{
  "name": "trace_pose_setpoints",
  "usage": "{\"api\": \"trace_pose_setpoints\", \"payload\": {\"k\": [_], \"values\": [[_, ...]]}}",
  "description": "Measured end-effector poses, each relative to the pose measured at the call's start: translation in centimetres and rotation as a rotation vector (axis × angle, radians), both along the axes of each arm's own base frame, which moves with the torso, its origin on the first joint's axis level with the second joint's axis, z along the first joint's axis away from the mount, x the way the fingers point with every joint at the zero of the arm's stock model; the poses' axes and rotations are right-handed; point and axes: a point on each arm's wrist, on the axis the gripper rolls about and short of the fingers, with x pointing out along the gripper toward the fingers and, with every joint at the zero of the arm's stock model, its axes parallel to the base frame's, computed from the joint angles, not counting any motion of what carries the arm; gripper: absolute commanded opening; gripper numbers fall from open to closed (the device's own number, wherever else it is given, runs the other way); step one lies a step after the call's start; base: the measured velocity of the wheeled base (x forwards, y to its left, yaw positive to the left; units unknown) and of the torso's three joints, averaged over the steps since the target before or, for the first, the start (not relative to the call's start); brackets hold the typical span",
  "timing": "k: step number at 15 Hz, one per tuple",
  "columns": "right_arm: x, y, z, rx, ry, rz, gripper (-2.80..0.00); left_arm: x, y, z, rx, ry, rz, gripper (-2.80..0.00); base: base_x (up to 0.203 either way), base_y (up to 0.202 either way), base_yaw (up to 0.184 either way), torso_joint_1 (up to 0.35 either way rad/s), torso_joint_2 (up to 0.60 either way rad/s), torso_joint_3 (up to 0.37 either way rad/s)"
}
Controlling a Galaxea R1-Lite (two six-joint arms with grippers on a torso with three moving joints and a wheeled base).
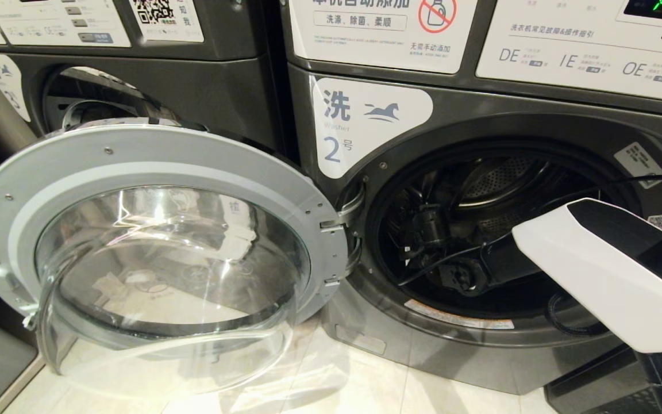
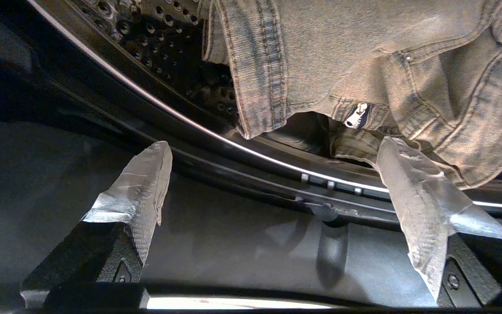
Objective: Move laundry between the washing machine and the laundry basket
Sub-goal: Pick a cloth and place it into the basket
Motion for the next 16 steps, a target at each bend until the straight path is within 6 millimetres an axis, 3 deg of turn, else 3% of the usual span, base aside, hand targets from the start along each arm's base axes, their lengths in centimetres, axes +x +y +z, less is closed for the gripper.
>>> {"api": "trace_pose_setpoints", "payload": {"k": [7,16], "values": [[0.9,-1.0,-0.6,-0.006,0.005,-0.025,0.00,0.0,0.0,0.0,0.000,0.000,0.000,-2.80,0.000,0.000,0.000,0.000,0.00,0.000],[3.6,-2.0,-1.5,-0.025,-0.022,-0.065,0.00,0.0,0.0,0.0,0.000,0.000,0.000,-2.80,0.000,0.000,0.000,0.000,0.00,0.000]]}}
